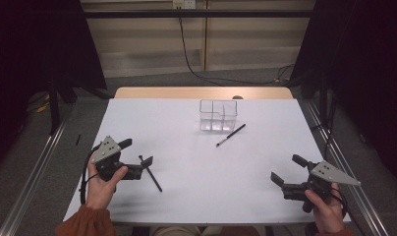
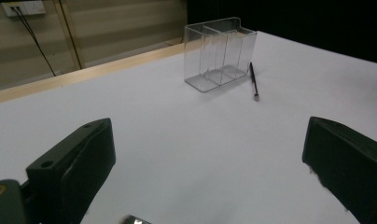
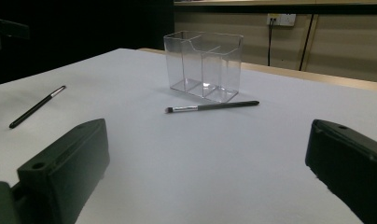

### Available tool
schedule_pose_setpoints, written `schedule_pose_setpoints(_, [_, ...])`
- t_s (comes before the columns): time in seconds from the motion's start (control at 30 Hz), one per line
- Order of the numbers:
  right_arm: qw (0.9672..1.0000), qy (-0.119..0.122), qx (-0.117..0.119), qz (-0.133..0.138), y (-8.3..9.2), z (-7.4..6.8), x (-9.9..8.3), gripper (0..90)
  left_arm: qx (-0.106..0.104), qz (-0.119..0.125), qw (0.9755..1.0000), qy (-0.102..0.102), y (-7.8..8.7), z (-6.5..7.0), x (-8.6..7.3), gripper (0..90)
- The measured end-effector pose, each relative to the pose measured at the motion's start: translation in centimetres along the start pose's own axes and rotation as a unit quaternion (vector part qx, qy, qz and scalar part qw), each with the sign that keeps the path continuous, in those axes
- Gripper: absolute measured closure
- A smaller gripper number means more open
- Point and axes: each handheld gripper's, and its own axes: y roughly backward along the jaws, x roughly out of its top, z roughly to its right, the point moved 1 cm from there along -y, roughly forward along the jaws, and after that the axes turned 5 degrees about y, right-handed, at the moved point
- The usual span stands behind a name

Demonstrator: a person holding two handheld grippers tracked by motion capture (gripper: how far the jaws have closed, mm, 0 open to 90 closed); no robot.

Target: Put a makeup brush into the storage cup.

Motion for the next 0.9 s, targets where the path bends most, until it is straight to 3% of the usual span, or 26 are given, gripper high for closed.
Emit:
schedule_pose_setpoints(0.23, [1.0, 0.004, 0.002, -0.002, 0.0, 0.0, 0.0, 0.0, -0.018, 0.006, 0.9998, 0.009, -0.9, -0.2, 0.3, 3.2])
schedule_pose_setpoints(0.4, [1.0, 0.004, 0.001, 0.0, 0.0, 0.0, 0.0, 0.0, -0.019, -0.016, 0.9997, 0.006, -1.9, -0.4, 0.4, 3.3])
schedule_pose_setpoints(0.53, [1.0, 0.002, 0.002, -0.002, -0.1, 0.0, 0.0, 0.0, -0.013, -0.043, 0.9988, -0.021, -1.9, -0.6, 1.7, 3.2])
schedule_pose_setpoints(0.63, [1.0, 0.002, 0.003, -0.002, -0.1, 0.0, 0.0, 0.0, -0.014, -0.052, 0.9981, -0.03, -1.9, -0.7, 2.1, 3.2])
schedule_pose_setpoints(0.77, [1.0, 0.004, 0.004, -0.002, -0.1, 0.0, 0.0, 0.0, -0.028, -0.09, 0.9948, -0.04, -2.1, -0.9, 2.3, 3.2])
schedule_pose_setpoints(0.83, [1.0, 0.004, 0.004, -0.002, -0.1, 0.0, 0.0, 0.0, -0.032, -0.096, 0.9941, -0.039, -2.2, -0.9, 2.2, 3.2])
schedule_pose_setpoints(0.9, [1.0, 0.003, 0.004, -0.003, -0.1, 0.0, 0.0, 0.0, -0.039, -0.123, 0.9905, -0.048, -2.2, -1.0, 2.0, 3.8])
